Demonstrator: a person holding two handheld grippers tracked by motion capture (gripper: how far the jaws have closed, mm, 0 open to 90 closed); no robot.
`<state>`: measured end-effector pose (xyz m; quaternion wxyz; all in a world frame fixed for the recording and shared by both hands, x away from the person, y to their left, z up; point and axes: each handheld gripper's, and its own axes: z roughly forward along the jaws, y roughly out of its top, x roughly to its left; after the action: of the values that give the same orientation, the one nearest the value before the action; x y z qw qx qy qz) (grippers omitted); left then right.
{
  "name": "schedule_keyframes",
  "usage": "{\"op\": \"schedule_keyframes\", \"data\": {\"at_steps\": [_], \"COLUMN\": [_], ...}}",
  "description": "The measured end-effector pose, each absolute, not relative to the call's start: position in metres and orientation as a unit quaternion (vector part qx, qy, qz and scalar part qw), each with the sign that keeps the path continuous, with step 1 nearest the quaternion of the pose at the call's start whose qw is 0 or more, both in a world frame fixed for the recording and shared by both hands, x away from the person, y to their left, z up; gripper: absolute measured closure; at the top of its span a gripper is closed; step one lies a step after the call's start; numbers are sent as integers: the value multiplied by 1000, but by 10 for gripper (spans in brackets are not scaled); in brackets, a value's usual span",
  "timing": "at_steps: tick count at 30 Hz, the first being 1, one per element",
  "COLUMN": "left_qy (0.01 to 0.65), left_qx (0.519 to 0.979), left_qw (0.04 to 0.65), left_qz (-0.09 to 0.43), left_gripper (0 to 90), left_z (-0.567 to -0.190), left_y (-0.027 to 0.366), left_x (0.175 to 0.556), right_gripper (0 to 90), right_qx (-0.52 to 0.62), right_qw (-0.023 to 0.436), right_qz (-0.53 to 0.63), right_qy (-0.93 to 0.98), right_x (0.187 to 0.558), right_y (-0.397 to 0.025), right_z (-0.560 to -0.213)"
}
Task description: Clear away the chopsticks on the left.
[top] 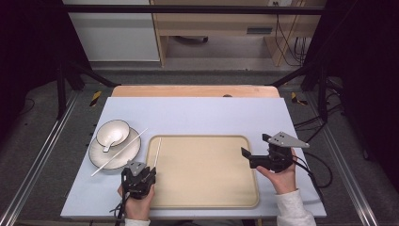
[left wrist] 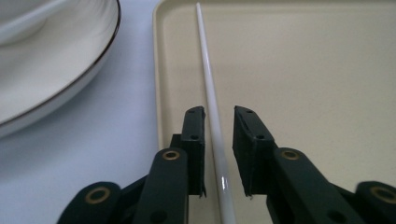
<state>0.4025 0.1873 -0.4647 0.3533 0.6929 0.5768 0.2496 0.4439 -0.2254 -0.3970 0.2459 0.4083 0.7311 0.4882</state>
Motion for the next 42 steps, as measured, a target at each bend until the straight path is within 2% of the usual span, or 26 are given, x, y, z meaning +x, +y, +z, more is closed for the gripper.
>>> {"op": "schedule_keyframes", "data": {"at_steps": [1, 2, 6, 11, 15, 18, 23, 28, 42], "left_qy": [569, 559, 526, 482, 457, 444, 427, 417, 450], "left_qx": [695, 697, 703, 722, 738, 755, 774, 777, 779], "left_qw": [363, 379, 413, 425, 438, 430, 412, 422, 378], "left_qz": [247, 240, 242, 254, 234, 220, 221, 209, 217], "left_gripper": [690, 621, 538, 450, 343, 302, 268, 235, 218], "left_z": [-461, -457, -439, -423, -411, -407, -409, -416, -433], "left_y": [189, 191, 195, 194, 200, 211, 226, 248, 296], "left_x": [403, 404, 409, 414, 420, 423, 423, 416, 412], "right_gripper": [63, 63, 62, 62, 62, 62, 62, 62, 62], "right_qx": [410, 408, 410, 410, 410, 411, 411, 413, 410], "right_qw": [245, 246, 247, 247, 249, 248, 249, 249, 250], "right_qz": [488, 490, 492, 492, 496, 499, 499, 496, 490], "right_qy": [731, 730, 727, 727, 724, 722, 721, 722, 728], "right_x": [444, 443, 443, 442, 441, 440, 440, 440, 441], "right_y": [-226, -226, -227, -228, -230, -231, -232, -231, -229], "right_z": [-397, -396, -395, -394, -393, -392, -391, -392, -394]}}
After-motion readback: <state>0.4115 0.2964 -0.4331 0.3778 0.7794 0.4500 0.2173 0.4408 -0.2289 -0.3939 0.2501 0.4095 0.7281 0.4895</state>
